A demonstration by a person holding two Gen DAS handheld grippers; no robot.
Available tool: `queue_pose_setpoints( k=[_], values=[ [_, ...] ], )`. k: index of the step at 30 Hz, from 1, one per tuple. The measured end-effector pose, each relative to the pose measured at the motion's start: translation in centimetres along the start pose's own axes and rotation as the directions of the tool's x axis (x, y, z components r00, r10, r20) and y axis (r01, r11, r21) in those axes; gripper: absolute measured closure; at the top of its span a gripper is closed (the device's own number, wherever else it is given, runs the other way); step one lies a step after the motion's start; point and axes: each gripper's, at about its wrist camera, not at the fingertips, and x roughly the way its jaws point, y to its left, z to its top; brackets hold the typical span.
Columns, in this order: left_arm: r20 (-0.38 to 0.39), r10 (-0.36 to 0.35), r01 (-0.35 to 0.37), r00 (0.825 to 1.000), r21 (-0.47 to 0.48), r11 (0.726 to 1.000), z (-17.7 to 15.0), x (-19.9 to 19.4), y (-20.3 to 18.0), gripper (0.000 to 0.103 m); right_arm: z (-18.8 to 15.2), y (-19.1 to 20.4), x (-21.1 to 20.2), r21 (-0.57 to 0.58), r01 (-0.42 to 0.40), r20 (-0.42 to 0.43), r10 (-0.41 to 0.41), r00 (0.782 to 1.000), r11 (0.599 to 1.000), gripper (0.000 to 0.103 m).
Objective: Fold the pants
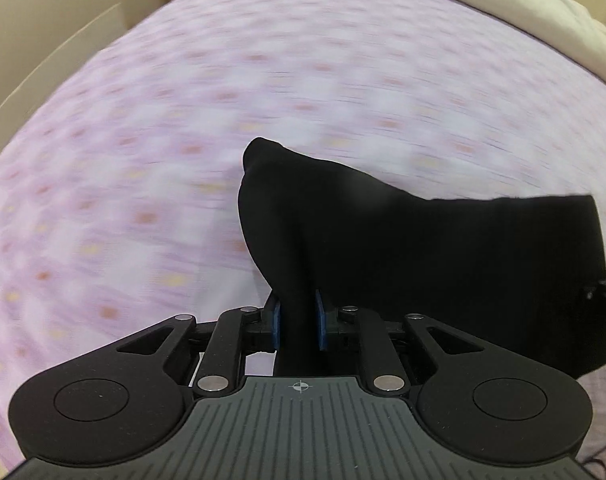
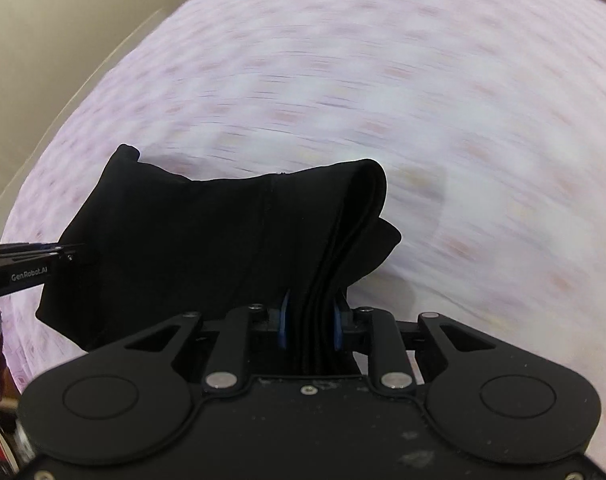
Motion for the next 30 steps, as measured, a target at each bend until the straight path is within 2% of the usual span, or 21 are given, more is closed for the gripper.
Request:
queue_pose_setpoints(
  k=[3, 6, 8, 11, 14, 15, 18, 20, 22, 23, 25, 27, 30],
  values=[
    [-0.023, 0.002, -0.003, 1.000, -0.034, 0.999, 0.1, 1.0, 2.7, 0.072, 1.9, 3.6, 2.1, -0.070, 0.035, -0.004, -0.035, 0.999, 0.997, 0.077],
    [-0.030, 0.025, -0.027, 0.999, -0.078, 0.997, -1.0, 1.4, 4.7, 0.065, 2.3, 4.5, 3.6, -0.086, 0.136, -0.023, -0.139, 0.990, 0.987, 0.061],
    [-0.016, 0.006, -0.007, 1.000, -0.110, 0.994, -1.8, 1.1, 6.1, 0.060, 2.0, 4.0, 4.1, -0.052, 0.168, -0.033, -0.170, 0.985, 0.984, 0.052],
    [-0.002, 0.036, -0.036, 0.999, -0.081, 0.996, -2.5, 0.4, 6.7, 0.060, 1.9, 3.7, 3.4, -0.012, 0.227, -0.033, -0.228, 0.973, 0.974, 0.052],
    [0.022, 0.091, -0.089, 0.996, -0.051, 0.995, -2.5, -0.6, 6.3, 0.061, 1.6, 4.7, 1.0, -0.010, 0.286, 0.035, -0.286, 0.958, 0.958, 0.058],
    [0.034, 0.086, -0.084, 0.996, -0.045, 0.995, -2.6, -1.0, 6.0, 0.061, 1.3, 5.2, -0.1, 0.001, 0.275, 0.074, -0.274, 0.959, 0.961, 0.058],
    [0.061, 0.042, -0.042, 0.997, 0.006, 0.999, -3.4, -2.0, 4.7, 0.061, 0.0, 6.8, -2.1, 0.004, 0.193, 0.137, -0.192, 0.972, 0.981, 0.070],
    [0.048, 0.023, -0.026, 0.999, 0.058, 0.998, -4.2, -1.6, 3.3, 0.061, -1.5, 7.8, -2.0, -0.029, 0.174, 0.114, -0.169, 0.979, 0.984, 0.074],
    [0.009, 0.022, -0.023, 1.000, 0.080, 0.997, -5.2, -0.6, 2.6, 0.061, -2.8, 8.2, -0.8, -0.043, 0.169, 0.044, -0.167, 0.985, 0.985, 0.077],
    [-0.026, 0.023, -0.021, 0.999, 0.079, 0.997, -5.6, 0.2, 2.5, 0.060, -3.5, 8.2, 0.1, -0.050, 0.188, -0.003, -0.189, 0.982, 0.981, 0.085],
    [-0.049, 0.012, -0.009, 0.999, 0.053, 0.999, -5.5, 0.8, 2.8, 0.061, -4.6, 8.1, 1.5, -0.051, 0.208, -0.077, -0.211, 0.974, 0.977, 0.091],
    [-0.041, 0.003, -0.001, 0.999, 0.045, 0.999, -4.9, 0.1, 3.0, 0.062, -4.5, 8.2, 1.4, -0.040, 0.212, -0.079, -0.214, 0.974, 0.977, 0.091],
    [0.018, 0.007, -0.009, 1.000, 0.070, 0.997, -3.8, -1.9, 3.2, 0.062, -3.3, 8.4, -0.1, -0.009, 0.187, -0.040, -0.188, 0.981, 0.982, 0.089]
  ],
)
